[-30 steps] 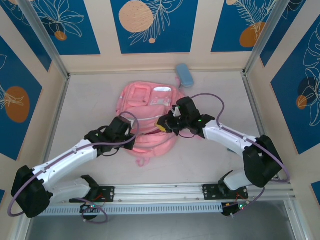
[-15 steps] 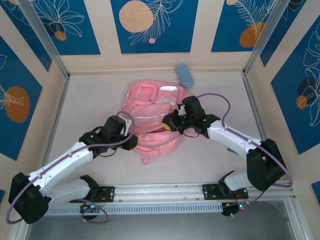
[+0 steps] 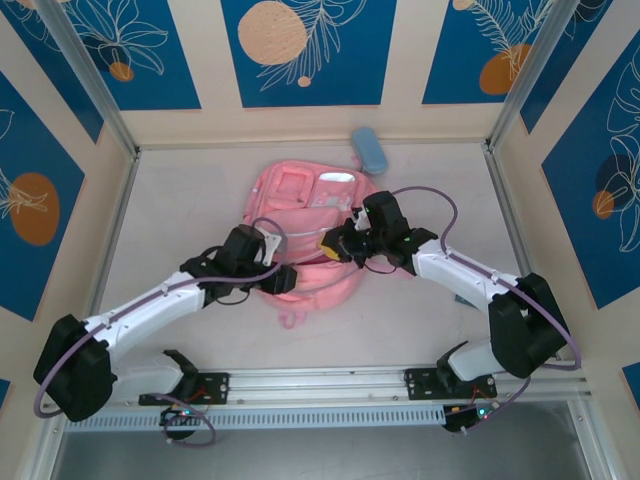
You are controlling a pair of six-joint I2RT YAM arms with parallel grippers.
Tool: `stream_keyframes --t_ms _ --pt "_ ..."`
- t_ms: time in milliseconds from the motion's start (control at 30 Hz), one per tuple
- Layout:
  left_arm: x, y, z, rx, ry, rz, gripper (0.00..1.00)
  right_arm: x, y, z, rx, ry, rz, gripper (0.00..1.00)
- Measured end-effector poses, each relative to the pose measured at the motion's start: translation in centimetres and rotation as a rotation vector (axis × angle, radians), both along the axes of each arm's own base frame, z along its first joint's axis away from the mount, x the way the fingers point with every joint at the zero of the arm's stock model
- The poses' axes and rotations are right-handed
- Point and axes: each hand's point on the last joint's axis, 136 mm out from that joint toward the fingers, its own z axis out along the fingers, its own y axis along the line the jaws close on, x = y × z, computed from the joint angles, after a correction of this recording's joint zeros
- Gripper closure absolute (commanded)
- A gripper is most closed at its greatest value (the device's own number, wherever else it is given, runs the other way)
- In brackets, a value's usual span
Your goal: Pack the student bag
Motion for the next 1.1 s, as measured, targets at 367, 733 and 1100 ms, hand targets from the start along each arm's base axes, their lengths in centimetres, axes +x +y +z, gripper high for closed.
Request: stream_keyframes --t_ms 367,733,1100 --pt "0.6 -0.5 -0.7 0.009 -0.01 -0.015 0.73 0.0 0.2 0.1 0.009 -0.002 0.007 1.0" --pt "0.3 -0.7 -0.1 0.003 -0.037 -0.052 1.0 0.0 0.5 -0.4 0.007 0.004 0.013 1.0" --pt "-0.6 -1.3 0.7 -0.017 -0.066 -0.079 1.0 0.0 1.3 -0.5 0.026 0.006 0.03 1.0"
